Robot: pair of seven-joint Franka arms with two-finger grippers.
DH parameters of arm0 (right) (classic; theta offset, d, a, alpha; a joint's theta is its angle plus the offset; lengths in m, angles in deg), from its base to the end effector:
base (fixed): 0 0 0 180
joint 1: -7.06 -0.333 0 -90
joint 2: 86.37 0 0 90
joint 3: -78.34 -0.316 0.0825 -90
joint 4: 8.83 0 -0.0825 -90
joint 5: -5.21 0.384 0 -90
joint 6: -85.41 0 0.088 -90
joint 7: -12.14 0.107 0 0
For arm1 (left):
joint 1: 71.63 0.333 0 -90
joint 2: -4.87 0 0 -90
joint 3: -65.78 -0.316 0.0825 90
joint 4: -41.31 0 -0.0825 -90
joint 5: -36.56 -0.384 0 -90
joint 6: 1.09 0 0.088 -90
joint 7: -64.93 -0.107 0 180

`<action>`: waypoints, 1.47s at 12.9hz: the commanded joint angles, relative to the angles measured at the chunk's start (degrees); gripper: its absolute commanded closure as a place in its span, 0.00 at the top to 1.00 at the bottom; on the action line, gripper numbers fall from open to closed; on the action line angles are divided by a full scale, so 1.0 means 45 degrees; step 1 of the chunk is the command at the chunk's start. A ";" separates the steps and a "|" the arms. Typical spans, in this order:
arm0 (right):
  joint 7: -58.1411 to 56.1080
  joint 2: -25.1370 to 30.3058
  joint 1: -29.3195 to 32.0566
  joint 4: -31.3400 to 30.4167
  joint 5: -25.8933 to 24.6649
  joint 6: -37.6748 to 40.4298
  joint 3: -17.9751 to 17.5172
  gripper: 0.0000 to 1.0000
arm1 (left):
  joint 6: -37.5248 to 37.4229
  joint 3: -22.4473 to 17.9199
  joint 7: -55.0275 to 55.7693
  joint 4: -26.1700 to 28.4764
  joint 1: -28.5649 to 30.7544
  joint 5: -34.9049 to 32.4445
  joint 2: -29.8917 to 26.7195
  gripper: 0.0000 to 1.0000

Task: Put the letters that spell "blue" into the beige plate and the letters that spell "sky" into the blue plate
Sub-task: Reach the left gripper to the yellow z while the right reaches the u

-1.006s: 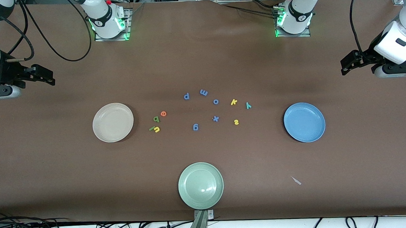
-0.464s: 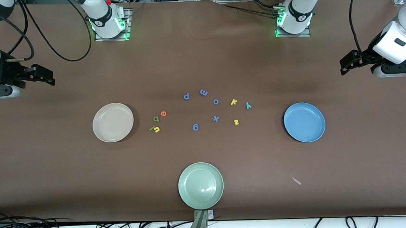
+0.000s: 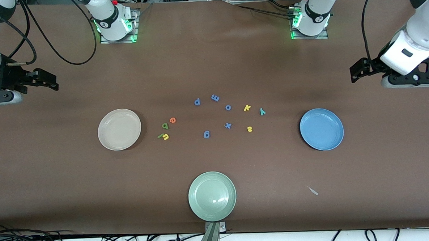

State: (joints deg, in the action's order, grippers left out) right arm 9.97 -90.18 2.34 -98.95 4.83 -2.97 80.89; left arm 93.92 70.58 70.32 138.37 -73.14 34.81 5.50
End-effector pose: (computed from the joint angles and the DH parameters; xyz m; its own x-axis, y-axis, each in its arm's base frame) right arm 0.5689 0.0216 0.5838 0.9925 0.0751 -0.0969 0.0760 -0.9971 0.0059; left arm 0.5574 -0.0584 0.5675 0.9989 -0.0187 -0.0438 -0.0202 -0.9992 -0.0336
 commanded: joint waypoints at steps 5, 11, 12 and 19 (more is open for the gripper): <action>0.0148 0.0222 -0.0046 -0.0385 -0.0113 -0.0184 -0.0058 1.00 | 0.0000 -0.0031 0.0131 -0.0863 -0.2043 -0.0140 0.1964 1.00; 0.0731 0.0047 -0.0318 -0.0891 -0.0015 -0.0944 -0.0078 1.00 | 0.1657 -0.0012 0.0131 -0.1548 -0.2847 0.0151 0.4995 1.00; 0.0812 -0.0012 -0.0474 -0.0950 0.0043 -0.1082 -0.0078 1.00 | 0.2008 -0.0012 0.0151 -0.1548 -0.3080 0.0385 0.5286 1.00; 0.2781 -0.1475 -0.1917 -0.1573 0.0569 -0.3479 -0.0117 1.00 | 0.5381 -0.0090 0.1714 -0.1529 -0.4704 0.0270 0.8392 1.00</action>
State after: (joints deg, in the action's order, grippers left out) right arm 18.95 -95.12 -3.55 -104.16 6.21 -14.49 80.36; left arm 113.50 71.19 78.28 133.76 -94.01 35.56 38.93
